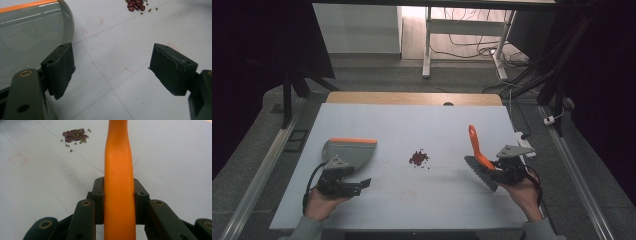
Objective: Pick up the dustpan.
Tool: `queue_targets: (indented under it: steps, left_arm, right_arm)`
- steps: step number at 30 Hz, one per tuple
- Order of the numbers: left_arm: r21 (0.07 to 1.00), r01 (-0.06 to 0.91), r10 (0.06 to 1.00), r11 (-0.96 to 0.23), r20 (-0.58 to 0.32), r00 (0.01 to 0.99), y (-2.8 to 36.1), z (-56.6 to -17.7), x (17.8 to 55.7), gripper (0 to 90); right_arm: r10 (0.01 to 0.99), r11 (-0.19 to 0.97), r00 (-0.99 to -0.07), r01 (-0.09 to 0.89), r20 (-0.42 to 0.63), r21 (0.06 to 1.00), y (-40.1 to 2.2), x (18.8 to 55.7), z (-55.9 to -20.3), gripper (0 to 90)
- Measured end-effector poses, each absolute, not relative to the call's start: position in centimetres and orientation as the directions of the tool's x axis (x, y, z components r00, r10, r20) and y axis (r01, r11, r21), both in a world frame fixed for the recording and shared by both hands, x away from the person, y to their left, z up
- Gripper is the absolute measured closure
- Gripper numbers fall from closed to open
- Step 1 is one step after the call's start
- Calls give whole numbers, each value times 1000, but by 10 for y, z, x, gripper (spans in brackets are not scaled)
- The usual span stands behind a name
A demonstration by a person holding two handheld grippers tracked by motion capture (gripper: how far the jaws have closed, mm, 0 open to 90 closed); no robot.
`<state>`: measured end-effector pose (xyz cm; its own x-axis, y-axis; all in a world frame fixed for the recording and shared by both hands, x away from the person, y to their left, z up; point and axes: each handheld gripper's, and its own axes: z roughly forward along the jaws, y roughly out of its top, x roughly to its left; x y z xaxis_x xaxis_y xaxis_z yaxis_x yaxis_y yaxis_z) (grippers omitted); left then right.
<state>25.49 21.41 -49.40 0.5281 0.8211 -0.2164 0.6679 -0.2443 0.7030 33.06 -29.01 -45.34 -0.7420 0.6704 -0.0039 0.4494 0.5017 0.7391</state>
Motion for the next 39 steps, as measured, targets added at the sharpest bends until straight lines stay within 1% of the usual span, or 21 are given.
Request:
queue_targets:
  steps: [28, 39]
  left_arm:
    - [704, 657, 814, -270, -198, 546, 211, -486, 255, 209]
    - [704, 663, 832, -253, -192, 521, 211, -471, 256, 210]
  right_arm:
    - [678, 500, -735, 443, -18, 745, -290, 330, -452, 704]
    - [679, 497, -734, 450, -10, 742, -289, 331, -453, 704]
